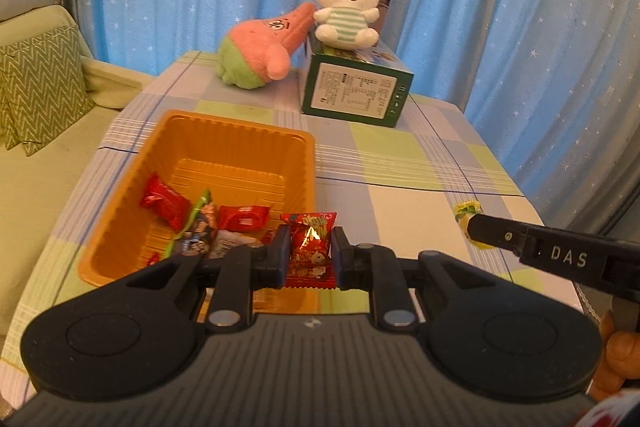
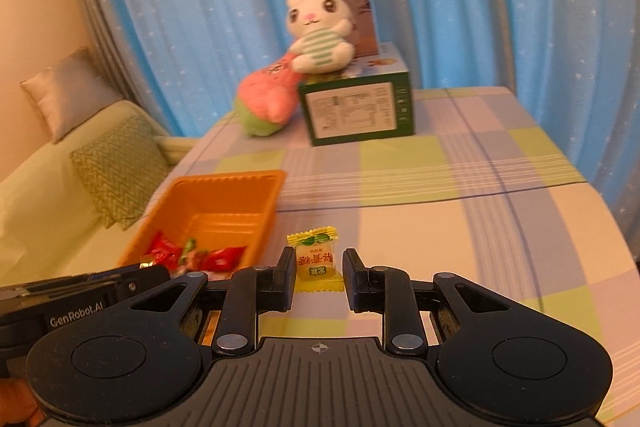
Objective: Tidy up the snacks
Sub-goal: 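Carry the red candy with the left tool while the right tool carries the yellow candy to the tray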
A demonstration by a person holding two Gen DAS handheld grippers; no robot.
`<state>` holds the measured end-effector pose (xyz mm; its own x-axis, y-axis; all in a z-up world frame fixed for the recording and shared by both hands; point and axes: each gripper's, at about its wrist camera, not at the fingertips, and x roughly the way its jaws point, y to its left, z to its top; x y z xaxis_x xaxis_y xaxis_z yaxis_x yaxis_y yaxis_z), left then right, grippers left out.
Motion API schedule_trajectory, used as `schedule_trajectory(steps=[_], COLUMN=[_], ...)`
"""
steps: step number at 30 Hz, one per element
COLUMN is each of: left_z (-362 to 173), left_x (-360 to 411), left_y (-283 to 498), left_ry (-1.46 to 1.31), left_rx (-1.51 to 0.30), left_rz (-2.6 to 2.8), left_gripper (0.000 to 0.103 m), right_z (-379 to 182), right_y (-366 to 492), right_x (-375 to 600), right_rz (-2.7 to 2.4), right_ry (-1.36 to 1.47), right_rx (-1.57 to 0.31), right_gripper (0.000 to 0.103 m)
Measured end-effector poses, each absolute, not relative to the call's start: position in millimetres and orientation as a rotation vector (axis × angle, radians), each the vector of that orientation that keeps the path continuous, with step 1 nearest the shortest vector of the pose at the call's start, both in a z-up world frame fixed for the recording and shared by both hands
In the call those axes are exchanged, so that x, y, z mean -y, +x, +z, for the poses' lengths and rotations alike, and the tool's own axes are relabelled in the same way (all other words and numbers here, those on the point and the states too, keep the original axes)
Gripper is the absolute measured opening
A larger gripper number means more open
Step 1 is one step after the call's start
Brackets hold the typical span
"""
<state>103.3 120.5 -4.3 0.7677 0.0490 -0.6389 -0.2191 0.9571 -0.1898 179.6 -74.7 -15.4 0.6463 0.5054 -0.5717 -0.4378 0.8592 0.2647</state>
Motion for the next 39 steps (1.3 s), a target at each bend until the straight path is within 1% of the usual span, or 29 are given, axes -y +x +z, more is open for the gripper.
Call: schedule_trajectory(steps=[9, 20, 30, 39], left_z=[5.3, 3.3, 2.3, -3.9], left_x=[-141.9, -156.9, -167.8, -183.2], left_y=[79.6, 61.7, 56.3, 67.9], left_ry=[-0.261, -0.258, -0.260, -0.241], left_rx=[-0.674, -0.692, -0.699, -0.719], left_rz=[0.183, 0.203, 0.215, 0.210], left_gripper=[0.019, 0.019, 0.019, 0.019], right_z=[-14.6, -19.1, -20.5, -29.0], right_y=[156.6, 142.2, 143.3, 158.6], right_x=[43.4, 21.9, 6.1, -13.2], right_rz=[0.595, 0.623, 0.639, 0.653], right_ry=[0.086, 0.074, 0.058, 0.038], right_rx=[-0.688, -0.702, -0.703, -0.711], right_gripper=[0.025, 0.025, 0.025, 0.025])
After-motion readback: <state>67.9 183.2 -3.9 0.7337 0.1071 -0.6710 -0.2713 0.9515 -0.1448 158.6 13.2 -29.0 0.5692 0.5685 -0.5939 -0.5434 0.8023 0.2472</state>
